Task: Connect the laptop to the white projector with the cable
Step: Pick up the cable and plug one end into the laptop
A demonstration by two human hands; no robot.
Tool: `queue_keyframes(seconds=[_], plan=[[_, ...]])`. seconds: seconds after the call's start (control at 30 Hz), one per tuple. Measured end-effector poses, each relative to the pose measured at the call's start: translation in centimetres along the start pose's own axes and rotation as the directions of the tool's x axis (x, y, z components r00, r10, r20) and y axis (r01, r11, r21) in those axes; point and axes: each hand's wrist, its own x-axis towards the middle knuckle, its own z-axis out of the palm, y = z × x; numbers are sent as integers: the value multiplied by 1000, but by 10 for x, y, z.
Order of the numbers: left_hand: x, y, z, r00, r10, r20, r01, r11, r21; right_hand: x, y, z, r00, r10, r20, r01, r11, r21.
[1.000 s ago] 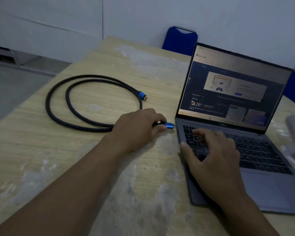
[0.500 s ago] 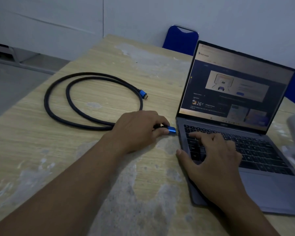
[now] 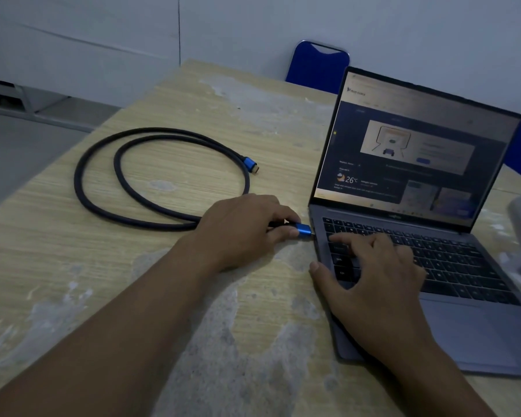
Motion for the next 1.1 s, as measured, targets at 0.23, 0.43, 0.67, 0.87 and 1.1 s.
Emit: queue_keyframes(seconds=[0.23, 0.43, 0.67, 0.87, 1.1], plan=[[1, 3, 0, 1000, 22, -7, -22, 1000, -11, 0, 0, 1, 1000, 7, 6, -7, 1000, -1], [0, 6, -1, 1000, 29, -11, -28, 1000, 4, -1, 0, 2, 1000, 11, -3, -11, 1000, -13], [1, 11, -2, 1000, 3, 8, -3, 1000, 1, -1, -1, 2, 1000, 16, 3, -16, 999, -30], [2, 12, -1, 999, 29, 16, -29, 999, 30, 0, -2, 2, 1000, 14, 13, -13, 997, -73], [2, 14, 0, 998, 64, 13, -65, 997, 51, 0, -2, 3, 1000, 10, 18, -9, 997, -83]])
